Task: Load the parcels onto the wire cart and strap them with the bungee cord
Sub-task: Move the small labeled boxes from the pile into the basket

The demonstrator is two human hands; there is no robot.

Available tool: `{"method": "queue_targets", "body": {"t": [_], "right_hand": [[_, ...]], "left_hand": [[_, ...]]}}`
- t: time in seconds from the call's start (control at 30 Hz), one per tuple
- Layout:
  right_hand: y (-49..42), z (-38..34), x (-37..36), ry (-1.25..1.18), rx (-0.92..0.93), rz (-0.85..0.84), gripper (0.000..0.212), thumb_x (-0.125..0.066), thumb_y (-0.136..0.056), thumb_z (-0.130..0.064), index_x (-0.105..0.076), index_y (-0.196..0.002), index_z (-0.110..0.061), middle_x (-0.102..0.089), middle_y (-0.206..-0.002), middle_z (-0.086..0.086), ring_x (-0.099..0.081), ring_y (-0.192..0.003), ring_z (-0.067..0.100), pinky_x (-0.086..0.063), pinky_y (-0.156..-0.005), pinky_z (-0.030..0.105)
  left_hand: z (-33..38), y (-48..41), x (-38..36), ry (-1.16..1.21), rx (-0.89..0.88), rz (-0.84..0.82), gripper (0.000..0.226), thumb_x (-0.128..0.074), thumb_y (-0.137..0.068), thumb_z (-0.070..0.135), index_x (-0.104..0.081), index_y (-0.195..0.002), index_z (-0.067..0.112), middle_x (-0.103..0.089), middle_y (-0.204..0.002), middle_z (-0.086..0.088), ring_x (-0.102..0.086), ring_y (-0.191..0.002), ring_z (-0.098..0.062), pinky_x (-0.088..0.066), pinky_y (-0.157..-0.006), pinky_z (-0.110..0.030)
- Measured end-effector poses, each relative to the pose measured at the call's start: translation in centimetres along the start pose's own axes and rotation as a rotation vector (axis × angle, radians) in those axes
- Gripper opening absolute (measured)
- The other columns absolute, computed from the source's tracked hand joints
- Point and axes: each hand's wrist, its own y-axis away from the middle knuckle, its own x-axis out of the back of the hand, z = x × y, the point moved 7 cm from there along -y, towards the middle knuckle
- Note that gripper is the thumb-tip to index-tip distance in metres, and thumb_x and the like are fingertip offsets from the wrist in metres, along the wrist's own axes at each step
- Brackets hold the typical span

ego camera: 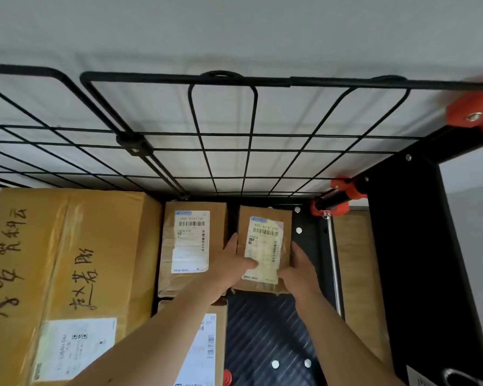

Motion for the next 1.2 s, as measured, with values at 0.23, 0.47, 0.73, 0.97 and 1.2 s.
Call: {"method": "queue_targets", "body": {"t": [0.23,0.47,0.73,0.97,1.2], "right_hand": [[-0.8,0.1,-0.4,0.029,0.01,-0.001,0.068,-0.045,-0.087,0.006,-0.036,-0.144,-0.03,-0.058,-0.13,0.0,-0.06,-0.105,0.015,-0.058,-0.068,0.026],[-1.1,-1.4,-0.5,0.098,0.002,-0.001,0.068,-0.043,-0.089,0.003,-0.03,-0.147,-0.03,-0.056,-0.131,0.002,-0.061,-0.102,0.018,-0.056,-0.066,0.027],[3.1,-3.8,1.1,0.279,0.073,0.083,0.059,-0.05,-0.096,-0.017,-0.024,-0.149,-0.026,-0.047,-0.142,0.002,-0.054,-0.108,0.015,-0.039,-0.06,0.013],[8.9,-6.4,-0.1,0.38,0.165,-0.016,0.056,-0.044,-0.091,-0.004,-0.036,-0.143,-0.021,-0.052,-0.136,0.005,-0.053,-0.118,0.021,-0.048,-0.096,0.033],[17.8,-11.3,-1.1,0.328,0.257,-0.057,0.041,-0.048,-0.092,-0.008,-0.05,-0.132,-0.021,-0.06,-0.119,0.005,-0.053,-0.097,0.013,-0.041,-0.07,0.016]], "left_hand": [[1.0,0.7,-0.3,-0.025,-0.021,-0.03,0.08,-0.062,-0.083,0.008,-0.017,-0.147,0.028,-0.053,-0.136,-0.003,-0.053,-0.121,-0.026,-0.041,-0.104,-0.044],[2.4,1.7,0.1,-0.068,-0.042,-0.026,0.076,-0.054,-0.092,0.007,-0.008,-0.15,0.024,-0.043,-0.145,-0.001,-0.043,-0.13,-0.022,-0.036,-0.095,-0.028],[2.5,4.8,1.8,-0.112,-0.08,0.041,0.073,-0.059,-0.09,0.016,-0.017,-0.149,0.021,-0.03,-0.152,-0.005,-0.03,-0.139,-0.021,-0.024,-0.111,-0.032],[3.9,11.2,4.7,-0.21,-0.166,0.131,0.04,-0.056,-0.092,0.02,-0.05,-0.131,0.015,-0.052,-0.134,-0.001,-0.049,-0.115,-0.015,-0.037,-0.097,-0.027],[6.8,20.7,7.1,-0.236,-0.327,0.252,0.032,-0.054,-0.093,0.021,-0.052,-0.126,0.023,-0.055,-0.117,0.007,-0.052,-0.101,-0.008,-0.04,-0.069,-0.015]]}}
